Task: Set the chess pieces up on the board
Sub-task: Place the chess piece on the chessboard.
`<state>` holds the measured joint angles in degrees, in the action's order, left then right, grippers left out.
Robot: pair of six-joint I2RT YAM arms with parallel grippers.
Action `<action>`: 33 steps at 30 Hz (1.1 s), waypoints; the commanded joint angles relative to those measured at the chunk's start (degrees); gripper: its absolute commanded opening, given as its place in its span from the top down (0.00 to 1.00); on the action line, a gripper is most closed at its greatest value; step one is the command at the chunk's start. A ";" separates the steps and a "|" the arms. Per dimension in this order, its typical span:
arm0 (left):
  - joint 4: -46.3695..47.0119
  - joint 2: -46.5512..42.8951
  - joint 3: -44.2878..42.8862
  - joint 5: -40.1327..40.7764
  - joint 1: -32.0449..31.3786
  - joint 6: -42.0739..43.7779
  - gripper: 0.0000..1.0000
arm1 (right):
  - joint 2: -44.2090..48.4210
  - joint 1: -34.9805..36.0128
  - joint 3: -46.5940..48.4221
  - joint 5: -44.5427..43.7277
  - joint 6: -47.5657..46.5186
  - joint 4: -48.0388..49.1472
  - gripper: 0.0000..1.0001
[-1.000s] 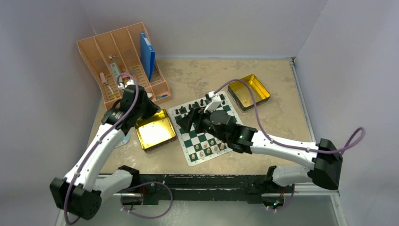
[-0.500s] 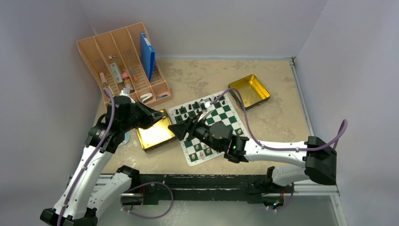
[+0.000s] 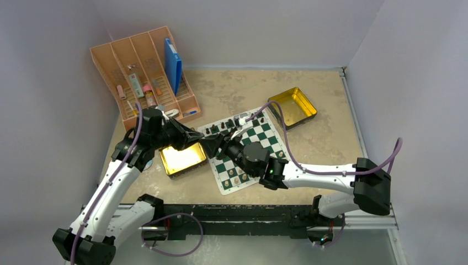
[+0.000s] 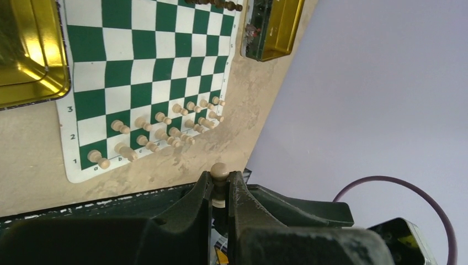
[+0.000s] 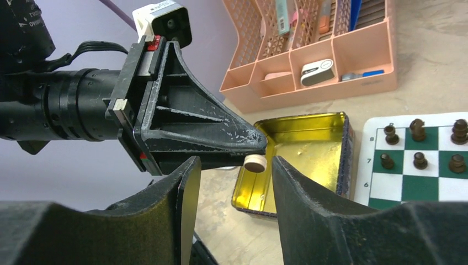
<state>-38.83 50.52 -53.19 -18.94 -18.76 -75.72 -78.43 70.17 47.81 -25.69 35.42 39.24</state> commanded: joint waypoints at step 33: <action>8.08 -6.59 0.57 -7.94 0.31 -0.02 0.68 | 3.50 -0.54 -0.36 -0.43 -15.79 9.36 0.95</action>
<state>-32.23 47.40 -52.23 -24.64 -18.13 -78.35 -79.57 70.28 47.92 -28.12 23.29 44.80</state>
